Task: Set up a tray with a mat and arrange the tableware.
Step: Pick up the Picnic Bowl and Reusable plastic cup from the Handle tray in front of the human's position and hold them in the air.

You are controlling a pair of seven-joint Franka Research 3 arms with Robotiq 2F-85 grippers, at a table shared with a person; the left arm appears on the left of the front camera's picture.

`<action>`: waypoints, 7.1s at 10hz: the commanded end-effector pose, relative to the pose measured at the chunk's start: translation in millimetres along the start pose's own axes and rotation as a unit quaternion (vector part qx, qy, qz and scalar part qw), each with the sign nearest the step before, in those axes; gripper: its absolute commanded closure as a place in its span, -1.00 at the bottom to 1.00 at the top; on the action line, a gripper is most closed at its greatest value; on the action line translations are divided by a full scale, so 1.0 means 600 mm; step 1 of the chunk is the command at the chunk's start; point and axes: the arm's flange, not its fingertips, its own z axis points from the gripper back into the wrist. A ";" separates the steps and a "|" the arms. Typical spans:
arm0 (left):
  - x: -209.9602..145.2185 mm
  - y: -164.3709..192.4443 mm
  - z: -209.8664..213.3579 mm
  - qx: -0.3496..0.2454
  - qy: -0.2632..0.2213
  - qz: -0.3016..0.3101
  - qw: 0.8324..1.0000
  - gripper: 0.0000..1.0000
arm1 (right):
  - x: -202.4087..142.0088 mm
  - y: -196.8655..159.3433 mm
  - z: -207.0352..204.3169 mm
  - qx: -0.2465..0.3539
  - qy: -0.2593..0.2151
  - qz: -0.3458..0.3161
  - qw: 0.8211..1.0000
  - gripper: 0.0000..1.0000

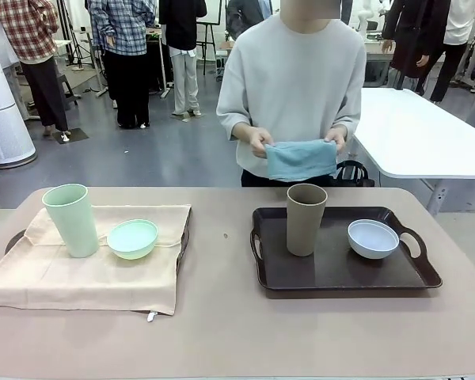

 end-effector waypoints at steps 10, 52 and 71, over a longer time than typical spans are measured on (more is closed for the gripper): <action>0.000 -0.003 0.000 -0.002 -0.004 0.002 1.000 -1.00 | 0.004 0.003 0.003 0.000 -0.001 0.002 1.000 -1.00; 0.201 -0.192 -0.973 0.022 0.131 -0.709 0.693 -1.00 | 0.264 0.047 -0.534 -0.577 -0.031 0.062 0.814 -1.00; 0.196 -0.102 -1.130 -0.031 0.133 -0.697 0.704 -1.00 | 0.302 -0.031 -0.579 -0.522 -0.061 0.112 0.843 -1.00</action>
